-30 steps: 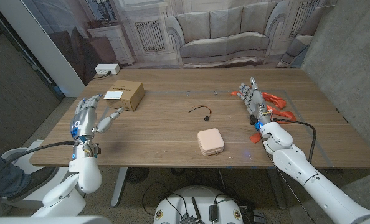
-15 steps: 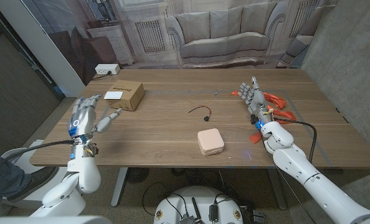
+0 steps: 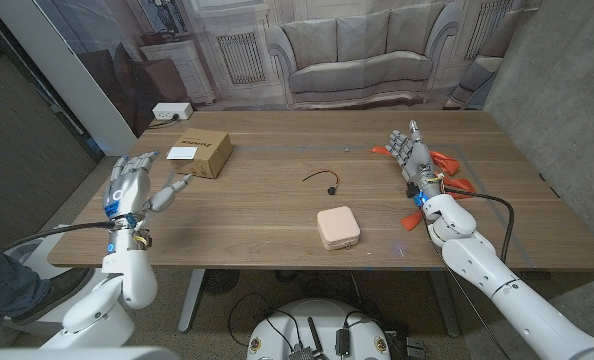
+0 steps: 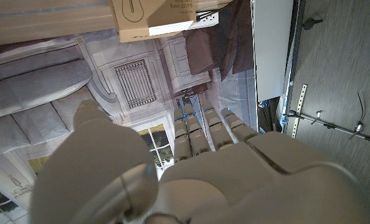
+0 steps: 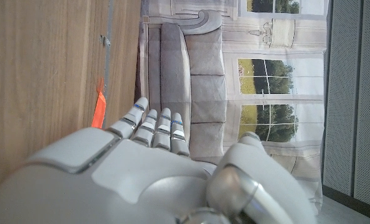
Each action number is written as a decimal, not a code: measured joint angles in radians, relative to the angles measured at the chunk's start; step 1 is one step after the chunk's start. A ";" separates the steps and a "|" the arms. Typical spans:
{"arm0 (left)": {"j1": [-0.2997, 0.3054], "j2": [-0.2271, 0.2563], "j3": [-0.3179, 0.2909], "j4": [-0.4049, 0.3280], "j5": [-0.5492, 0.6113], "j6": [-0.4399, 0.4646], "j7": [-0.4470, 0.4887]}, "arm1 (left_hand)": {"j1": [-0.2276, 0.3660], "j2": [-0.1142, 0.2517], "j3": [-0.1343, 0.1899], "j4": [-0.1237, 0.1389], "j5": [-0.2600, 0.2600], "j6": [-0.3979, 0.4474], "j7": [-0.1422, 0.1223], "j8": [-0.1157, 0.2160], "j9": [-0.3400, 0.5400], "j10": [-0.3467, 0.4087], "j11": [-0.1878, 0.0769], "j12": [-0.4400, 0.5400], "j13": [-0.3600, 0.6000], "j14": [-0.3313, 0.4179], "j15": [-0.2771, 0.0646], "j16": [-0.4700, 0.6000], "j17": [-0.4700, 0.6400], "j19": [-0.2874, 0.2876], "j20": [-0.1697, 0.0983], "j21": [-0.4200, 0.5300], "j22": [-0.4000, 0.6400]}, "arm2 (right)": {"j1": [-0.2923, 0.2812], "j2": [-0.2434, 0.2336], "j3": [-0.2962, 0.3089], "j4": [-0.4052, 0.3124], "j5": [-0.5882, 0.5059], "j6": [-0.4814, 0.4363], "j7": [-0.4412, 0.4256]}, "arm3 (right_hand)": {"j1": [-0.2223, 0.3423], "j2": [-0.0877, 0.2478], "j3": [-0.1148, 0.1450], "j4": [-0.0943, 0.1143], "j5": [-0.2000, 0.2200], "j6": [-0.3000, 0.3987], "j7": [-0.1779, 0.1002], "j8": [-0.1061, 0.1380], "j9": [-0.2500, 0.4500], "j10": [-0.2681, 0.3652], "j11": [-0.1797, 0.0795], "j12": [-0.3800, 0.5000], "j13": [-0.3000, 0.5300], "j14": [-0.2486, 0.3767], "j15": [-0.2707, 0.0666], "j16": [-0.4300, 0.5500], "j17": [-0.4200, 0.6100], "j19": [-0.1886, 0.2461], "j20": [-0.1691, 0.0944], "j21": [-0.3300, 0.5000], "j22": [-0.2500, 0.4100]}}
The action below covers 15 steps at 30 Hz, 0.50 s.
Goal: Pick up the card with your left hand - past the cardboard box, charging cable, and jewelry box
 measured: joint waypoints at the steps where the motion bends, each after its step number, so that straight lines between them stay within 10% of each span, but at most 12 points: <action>1: 0.000 0.003 0.000 -0.004 0.003 0.011 -0.008 | 0.004 -0.004 0.000 0.000 0.000 0.003 0.000 0.000 0.000 0.000 0.000 0.000 0.000 0.000 0.000 0.000 0.000 0.000 0.000 0.000 0.000 | -0.005 -0.004 0.004 -0.006 0.001 0.000 -0.001 | 0.000 0.000 -0.001 -0.001 0.000 0.000 0.000 0.000 0.000 0.000 0.000 0.000 0.000 0.000 0.000 0.000 0.000 0.000 0.000 0.000 0.000; 15: -0.036 0.040 0.026 -0.019 0.024 0.101 -0.080 | 0.019 -0.004 -0.008 -0.008 0.004 0.005 -0.020 0.000 0.000 0.012 -0.024 -0.005 0.000 0.000 0.000 0.000 0.000 0.002 -0.002 0.000 0.000 | -0.039 -0.028 0.030 -0.045 0.014 -0.006 -0.016 | 0.000 0.000 -0.003 -0.003 0.000 0.001 -0.001 0.000 0.000 0.000 0.000 0.000 0.000 0.000 0.000 0.000 0.000 0.005 0.000 -0.008 0.005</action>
